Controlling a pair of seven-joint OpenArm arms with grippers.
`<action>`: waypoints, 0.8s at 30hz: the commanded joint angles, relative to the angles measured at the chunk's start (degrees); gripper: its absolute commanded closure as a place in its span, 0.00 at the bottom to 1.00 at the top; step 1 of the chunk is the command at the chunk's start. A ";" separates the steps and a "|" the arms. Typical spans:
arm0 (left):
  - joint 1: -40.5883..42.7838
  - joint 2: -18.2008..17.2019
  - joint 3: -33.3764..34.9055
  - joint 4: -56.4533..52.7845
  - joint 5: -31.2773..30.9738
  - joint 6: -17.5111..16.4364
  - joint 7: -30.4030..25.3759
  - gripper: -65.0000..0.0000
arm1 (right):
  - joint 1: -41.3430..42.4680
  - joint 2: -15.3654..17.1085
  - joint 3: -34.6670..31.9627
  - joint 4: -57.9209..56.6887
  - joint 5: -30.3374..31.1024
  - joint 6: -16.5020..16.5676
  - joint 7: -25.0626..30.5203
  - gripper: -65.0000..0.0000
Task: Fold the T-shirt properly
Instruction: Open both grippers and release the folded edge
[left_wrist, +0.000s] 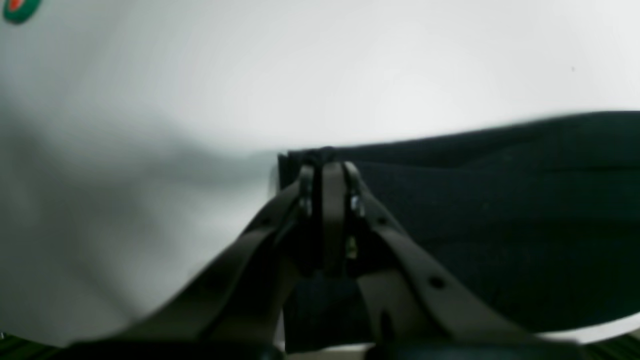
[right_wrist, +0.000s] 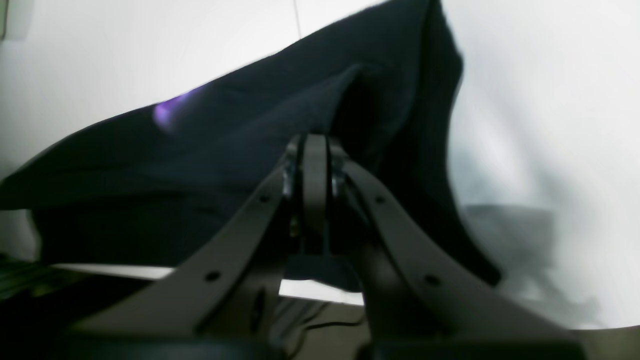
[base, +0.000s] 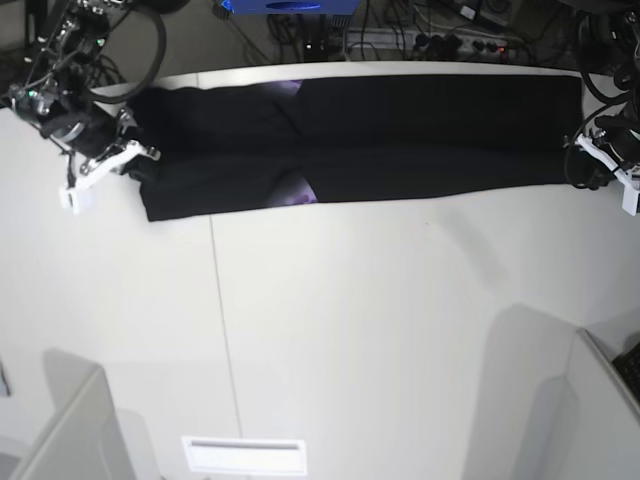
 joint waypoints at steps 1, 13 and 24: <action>0.08 -1.33 -0.58 0.95 -0.12 -0.13 -1.04 1.00 | -0.40 0.49 1.65 1.37 2.99 -0.01 1.02 1.00; 5.53 -2.91 -0.75 1.31 -0.03 -0.13 -0.95 1.00 | -3.91 0.40 2.79 1.11 3.69 -0.10 1.10 1.00; 8.26 -2.64 2.32 1.04 1.64 -0.13 -0.95 1.00 | -3.74 0.40 2.79 -2.76 3.52 -0.10 1.10 1.00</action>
